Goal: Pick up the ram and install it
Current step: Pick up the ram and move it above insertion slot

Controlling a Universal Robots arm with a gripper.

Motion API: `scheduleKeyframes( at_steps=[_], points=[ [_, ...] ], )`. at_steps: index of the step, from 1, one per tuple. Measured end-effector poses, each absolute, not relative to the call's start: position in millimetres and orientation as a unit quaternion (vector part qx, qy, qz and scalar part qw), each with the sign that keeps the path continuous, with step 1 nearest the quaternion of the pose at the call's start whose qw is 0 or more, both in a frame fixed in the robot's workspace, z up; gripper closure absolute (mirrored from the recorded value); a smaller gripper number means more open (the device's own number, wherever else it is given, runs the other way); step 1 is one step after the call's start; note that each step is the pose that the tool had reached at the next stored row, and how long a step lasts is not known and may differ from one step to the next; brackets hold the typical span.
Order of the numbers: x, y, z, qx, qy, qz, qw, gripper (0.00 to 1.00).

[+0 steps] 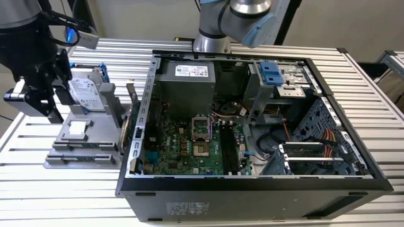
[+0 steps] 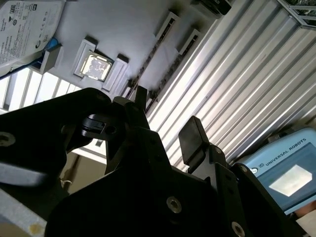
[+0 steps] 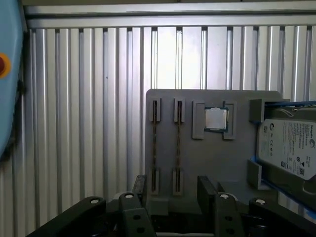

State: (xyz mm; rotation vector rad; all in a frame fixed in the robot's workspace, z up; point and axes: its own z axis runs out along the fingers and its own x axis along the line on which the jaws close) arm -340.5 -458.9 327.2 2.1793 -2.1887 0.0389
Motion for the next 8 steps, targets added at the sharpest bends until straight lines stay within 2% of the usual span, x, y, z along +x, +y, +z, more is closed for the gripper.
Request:
scheduleKeyframes(
  at_steps=[8],
  points=[
    [-340.5,-458.8,322.2,0.702,-0.712,0.013,0.027,0.00]
  ],
)
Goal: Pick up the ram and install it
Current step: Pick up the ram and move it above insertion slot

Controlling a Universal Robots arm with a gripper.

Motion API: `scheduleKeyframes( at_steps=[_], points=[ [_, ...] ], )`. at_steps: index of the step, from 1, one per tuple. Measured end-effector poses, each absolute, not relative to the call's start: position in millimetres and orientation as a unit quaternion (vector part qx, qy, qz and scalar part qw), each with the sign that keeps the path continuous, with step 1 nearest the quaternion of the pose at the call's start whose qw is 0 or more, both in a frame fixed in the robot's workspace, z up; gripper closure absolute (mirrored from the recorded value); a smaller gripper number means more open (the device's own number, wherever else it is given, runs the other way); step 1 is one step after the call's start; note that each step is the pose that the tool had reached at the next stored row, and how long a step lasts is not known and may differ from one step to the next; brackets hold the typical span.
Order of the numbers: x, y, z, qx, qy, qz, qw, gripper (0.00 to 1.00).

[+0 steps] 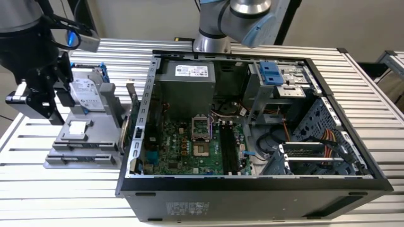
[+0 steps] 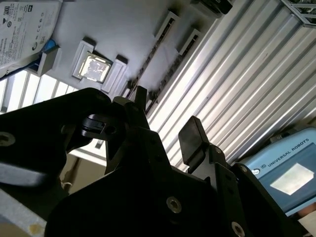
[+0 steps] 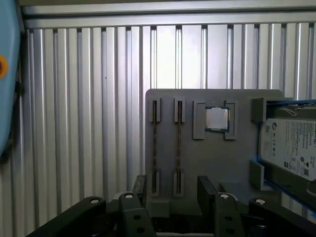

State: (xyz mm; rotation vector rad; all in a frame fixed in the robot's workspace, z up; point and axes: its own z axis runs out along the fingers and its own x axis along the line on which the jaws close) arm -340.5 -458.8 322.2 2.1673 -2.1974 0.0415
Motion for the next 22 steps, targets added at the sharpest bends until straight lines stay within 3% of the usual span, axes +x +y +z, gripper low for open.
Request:
scheduleKeyframes(
  at_steps=[22],
  points=[
    [-341.3,-458.8,308.4,0.702,-0.712,0.014,0.028,0.00]
  ],
)
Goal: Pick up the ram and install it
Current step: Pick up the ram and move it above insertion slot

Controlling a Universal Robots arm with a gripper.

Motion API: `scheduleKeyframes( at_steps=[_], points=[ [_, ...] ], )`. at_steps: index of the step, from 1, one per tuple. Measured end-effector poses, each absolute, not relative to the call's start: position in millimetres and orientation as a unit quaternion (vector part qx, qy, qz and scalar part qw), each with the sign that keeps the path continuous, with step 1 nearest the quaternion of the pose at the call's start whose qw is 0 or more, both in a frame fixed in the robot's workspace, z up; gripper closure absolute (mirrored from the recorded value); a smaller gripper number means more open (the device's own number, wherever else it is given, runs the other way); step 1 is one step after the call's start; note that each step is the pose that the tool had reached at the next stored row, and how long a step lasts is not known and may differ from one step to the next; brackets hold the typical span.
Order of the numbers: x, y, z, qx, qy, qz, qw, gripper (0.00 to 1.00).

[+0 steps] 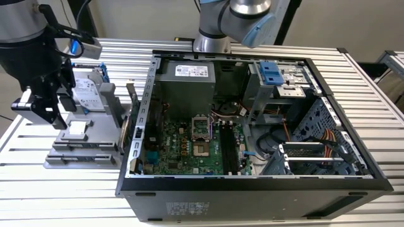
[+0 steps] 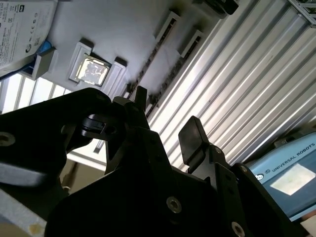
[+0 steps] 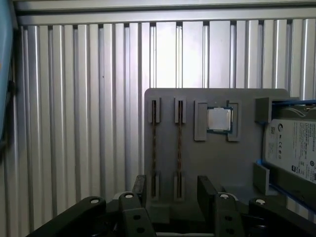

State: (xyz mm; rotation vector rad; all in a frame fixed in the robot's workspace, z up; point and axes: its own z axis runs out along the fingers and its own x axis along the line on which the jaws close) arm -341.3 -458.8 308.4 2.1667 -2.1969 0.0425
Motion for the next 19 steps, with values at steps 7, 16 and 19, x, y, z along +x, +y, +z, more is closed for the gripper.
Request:
scheduleKeyframes(
  at_steps=[7,16,19],
  points=[
    [-342.1,-459.0,301.9,0.702,-0.712,0.014,0.028,0.00],
    [-342.0,-461.9,296.3,0.702,-0.712,0.014,0.028,0.00],
    [-342.0,-464.3,294.6,0.702,-0.712,0.014,0.028,0.00]
  ],
)
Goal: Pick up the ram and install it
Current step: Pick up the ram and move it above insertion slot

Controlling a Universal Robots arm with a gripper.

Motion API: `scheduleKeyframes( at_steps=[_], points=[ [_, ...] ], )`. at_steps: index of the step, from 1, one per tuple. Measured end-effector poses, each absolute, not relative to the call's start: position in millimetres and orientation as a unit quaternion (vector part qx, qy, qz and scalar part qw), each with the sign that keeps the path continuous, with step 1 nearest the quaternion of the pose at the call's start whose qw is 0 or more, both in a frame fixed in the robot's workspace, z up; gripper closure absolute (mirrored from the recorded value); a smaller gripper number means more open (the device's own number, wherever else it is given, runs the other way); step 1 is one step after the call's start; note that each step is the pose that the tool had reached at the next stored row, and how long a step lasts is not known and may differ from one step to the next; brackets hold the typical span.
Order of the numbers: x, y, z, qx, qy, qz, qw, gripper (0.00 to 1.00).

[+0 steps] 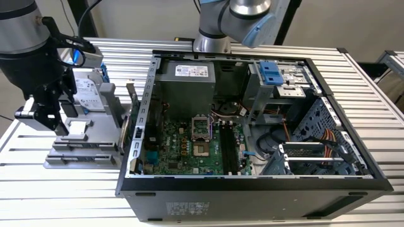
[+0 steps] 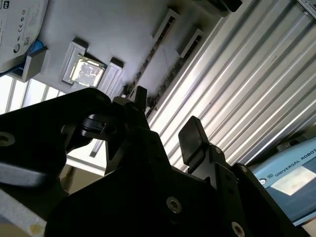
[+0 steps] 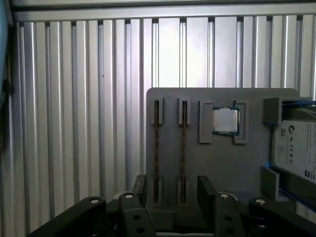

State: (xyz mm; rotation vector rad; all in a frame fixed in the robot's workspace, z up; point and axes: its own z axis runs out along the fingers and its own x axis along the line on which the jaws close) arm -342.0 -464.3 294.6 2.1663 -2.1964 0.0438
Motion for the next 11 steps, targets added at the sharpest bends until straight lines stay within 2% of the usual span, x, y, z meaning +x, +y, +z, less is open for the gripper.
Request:
scheduleKeyframes(
  at_steps=[11],
  points=[
    [-342.1,-469.0,288.4,0.702,-0.712,0.014,0.028,0.00]
  ],
)
